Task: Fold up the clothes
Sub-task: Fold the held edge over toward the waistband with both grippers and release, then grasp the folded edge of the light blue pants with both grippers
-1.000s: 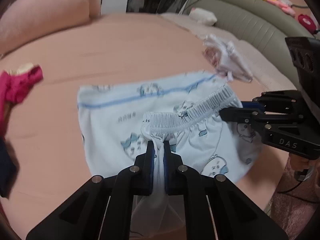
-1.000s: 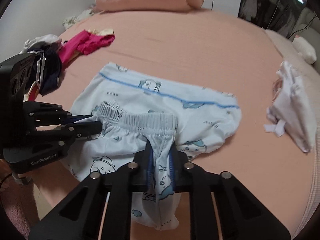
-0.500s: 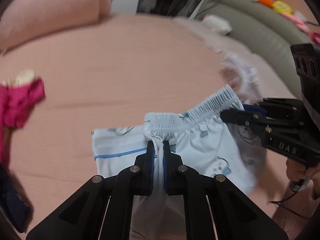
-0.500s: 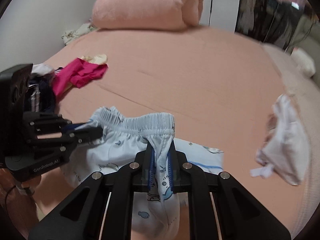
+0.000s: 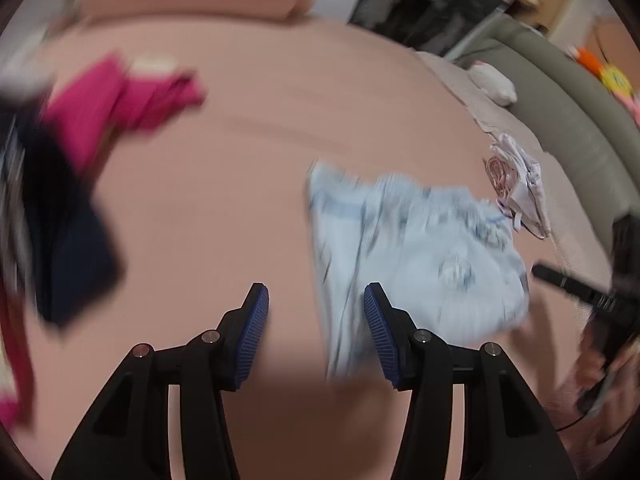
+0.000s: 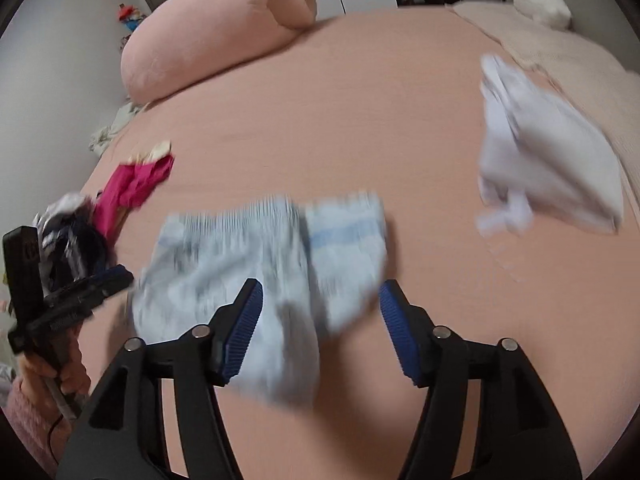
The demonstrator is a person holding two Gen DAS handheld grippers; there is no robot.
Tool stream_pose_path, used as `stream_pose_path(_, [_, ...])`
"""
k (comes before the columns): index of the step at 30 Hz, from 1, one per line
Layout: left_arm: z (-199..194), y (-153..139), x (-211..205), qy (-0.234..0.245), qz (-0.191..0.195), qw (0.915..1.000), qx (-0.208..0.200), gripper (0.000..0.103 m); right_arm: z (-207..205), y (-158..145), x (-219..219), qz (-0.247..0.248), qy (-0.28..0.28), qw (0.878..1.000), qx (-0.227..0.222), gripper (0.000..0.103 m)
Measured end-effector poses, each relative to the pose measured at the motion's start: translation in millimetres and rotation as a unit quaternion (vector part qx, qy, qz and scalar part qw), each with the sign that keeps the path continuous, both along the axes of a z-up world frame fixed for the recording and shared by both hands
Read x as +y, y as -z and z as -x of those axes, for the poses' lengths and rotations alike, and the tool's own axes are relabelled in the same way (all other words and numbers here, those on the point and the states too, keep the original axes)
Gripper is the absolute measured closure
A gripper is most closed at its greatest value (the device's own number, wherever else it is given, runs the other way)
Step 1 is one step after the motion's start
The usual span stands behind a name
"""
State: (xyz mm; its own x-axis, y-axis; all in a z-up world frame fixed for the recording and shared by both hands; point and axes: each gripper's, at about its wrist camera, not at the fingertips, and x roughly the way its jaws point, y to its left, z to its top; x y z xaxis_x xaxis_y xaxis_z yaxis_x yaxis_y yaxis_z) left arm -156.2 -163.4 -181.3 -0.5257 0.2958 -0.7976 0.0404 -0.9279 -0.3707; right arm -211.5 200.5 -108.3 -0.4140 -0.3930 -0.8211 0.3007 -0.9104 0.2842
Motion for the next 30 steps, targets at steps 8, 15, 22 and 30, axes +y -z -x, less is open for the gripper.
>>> stream_pose_path(8, [-11.2,29.1,17.4,0.001,-0.058,0.9982,0.013,0.047,-26.5,46.1,3.5,0.079,0.03,0.995,-0.042,0.033])
stream_pose_path(15, [-5.4,15.6,48.2,0.037,-0.014,0.9991,0.017,0.093,-29.2,48.3,-42.3,0.036,-0.04,0.998,-0.024,0.09])
stream_pose_path(22, [-57.1,-31.8,47.9,0.074,-0.015,0.9967,0.032,0.093,-68.6,7.4,-18.5,0.019,-0.054,0.998,-0.019,0.091])
stream_pose_path(30, [-96.0,11.2,28.8,0.053,-0.002,0.9973,-0.05,0.089,-119.8,38.9,9.2,-0.032,-0.02,0.998,-0.058,0.081])
